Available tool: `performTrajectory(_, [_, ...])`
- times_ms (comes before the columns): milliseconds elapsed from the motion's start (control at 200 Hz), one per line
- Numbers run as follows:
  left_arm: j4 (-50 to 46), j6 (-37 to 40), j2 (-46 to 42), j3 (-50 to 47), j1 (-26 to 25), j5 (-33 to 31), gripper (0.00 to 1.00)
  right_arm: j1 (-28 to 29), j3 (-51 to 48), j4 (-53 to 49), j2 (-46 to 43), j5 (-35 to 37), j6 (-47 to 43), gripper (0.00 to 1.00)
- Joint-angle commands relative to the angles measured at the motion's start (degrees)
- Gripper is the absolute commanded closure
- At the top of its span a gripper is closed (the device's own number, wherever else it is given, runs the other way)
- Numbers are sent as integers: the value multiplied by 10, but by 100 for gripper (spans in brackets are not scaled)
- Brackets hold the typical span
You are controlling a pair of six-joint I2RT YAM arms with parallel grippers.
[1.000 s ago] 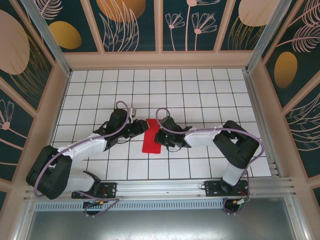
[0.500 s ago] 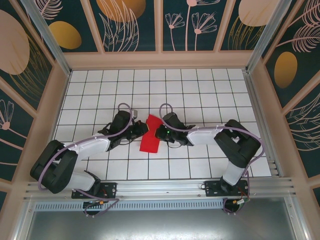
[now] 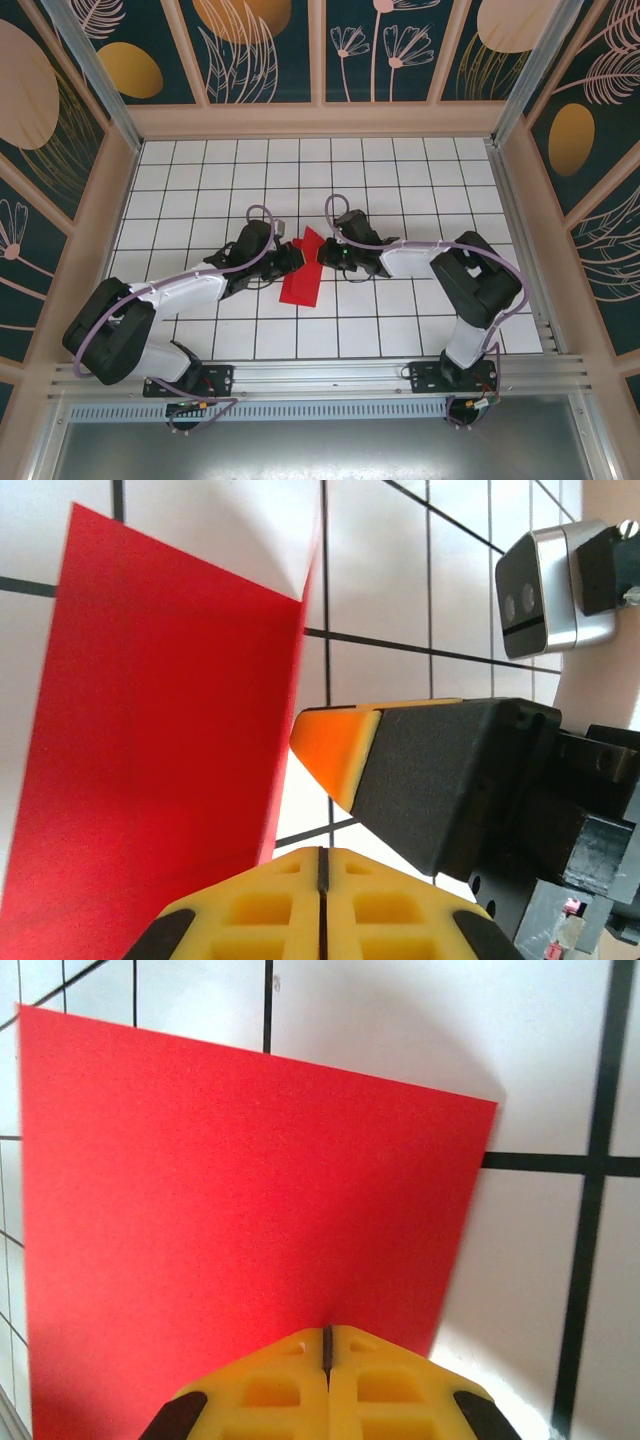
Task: Fold a paper plane with a square sheet of paper (pick it up from the middle)
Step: First fold in half a square sheet of paper at the center of the table.
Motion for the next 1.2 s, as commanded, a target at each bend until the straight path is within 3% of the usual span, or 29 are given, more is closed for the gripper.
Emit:
performTrajectory(0, [-24, 12, -12, 13, -4, -1, 90, -1, 21, -1, 30, -31, -21, 96])
performTrajectory(240, [-51, 19, -19, 24, -4, -39, 87, -1, 27, 7, 49, -36, -20, 96])
performTrajectory(555, [25, 5, 38, 21, -27, 38, 92, -2, 29, 11, 48, -33, -18, 96])
performTrajectory(761, [45, -3, 90, 25, -45, 45, 100, -2, 28, 15, 45, -42, -19, 97])
performTrajectory(1191, [37, 6, 130, 11, -47, 39, 100, -14, -17, 36, -12, -43, -17, 99])
